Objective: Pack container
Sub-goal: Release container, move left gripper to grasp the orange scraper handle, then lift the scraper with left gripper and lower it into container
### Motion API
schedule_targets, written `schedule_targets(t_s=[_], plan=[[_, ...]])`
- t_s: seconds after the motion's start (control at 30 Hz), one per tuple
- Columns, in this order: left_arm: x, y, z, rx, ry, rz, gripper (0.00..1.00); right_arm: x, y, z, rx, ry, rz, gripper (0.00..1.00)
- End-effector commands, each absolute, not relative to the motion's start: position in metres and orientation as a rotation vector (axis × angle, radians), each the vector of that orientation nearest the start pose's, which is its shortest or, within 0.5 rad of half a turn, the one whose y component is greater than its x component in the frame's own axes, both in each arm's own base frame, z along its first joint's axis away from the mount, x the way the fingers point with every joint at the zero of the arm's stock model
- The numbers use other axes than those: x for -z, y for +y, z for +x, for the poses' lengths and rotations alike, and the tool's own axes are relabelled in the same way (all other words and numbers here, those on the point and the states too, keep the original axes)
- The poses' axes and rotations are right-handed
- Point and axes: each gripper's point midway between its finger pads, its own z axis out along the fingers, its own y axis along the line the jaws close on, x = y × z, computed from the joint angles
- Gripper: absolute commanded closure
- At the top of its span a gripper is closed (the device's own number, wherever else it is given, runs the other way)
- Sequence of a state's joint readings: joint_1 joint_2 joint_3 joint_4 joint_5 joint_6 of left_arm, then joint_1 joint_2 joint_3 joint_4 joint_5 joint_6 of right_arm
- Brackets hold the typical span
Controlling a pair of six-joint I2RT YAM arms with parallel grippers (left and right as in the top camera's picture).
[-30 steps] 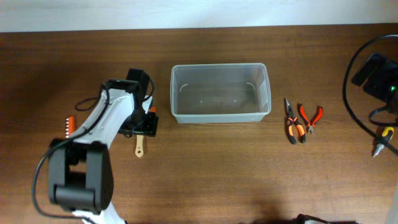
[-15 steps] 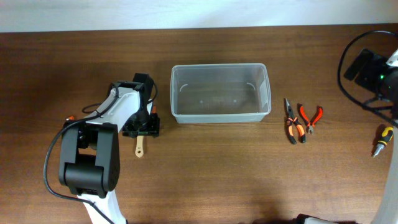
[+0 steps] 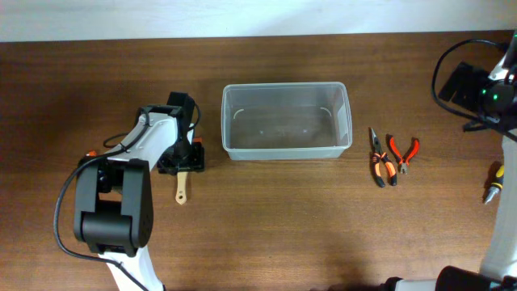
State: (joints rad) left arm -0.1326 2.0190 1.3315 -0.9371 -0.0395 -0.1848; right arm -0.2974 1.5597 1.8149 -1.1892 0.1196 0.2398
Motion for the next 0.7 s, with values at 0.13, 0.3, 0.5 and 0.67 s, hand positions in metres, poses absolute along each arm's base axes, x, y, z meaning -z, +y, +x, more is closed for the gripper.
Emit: schedule_targets(t_s=[0.13, 0.3, 0.5, 0.67], plan=[[0.023, -0.016, 0.344, -0.171, 3.207, -0.178, 0.5, -0.289, -0.139, 0.367, 0.192, 2.422, 0.745, 0.01], [0.023, -0.017, 0.344, -0.169, 3.211, -0.13, 0.8, -0.284, -0.139, 0.369, 0.192, 2.435, 0.748, 0.01], [0.016, -0.016, 0.341, -0.175, 3.239, -0.089, 0.87, -0.283, -0.139, 0.369, 0.192, 2.436, 0.748, 0.01], [-0.012, -0.018, 0.359, -0.166, 3.215, -0.036, 0.9, -0.283, -0.14, 0.369, 0.192, 2.436, 0.748, 0.01]])
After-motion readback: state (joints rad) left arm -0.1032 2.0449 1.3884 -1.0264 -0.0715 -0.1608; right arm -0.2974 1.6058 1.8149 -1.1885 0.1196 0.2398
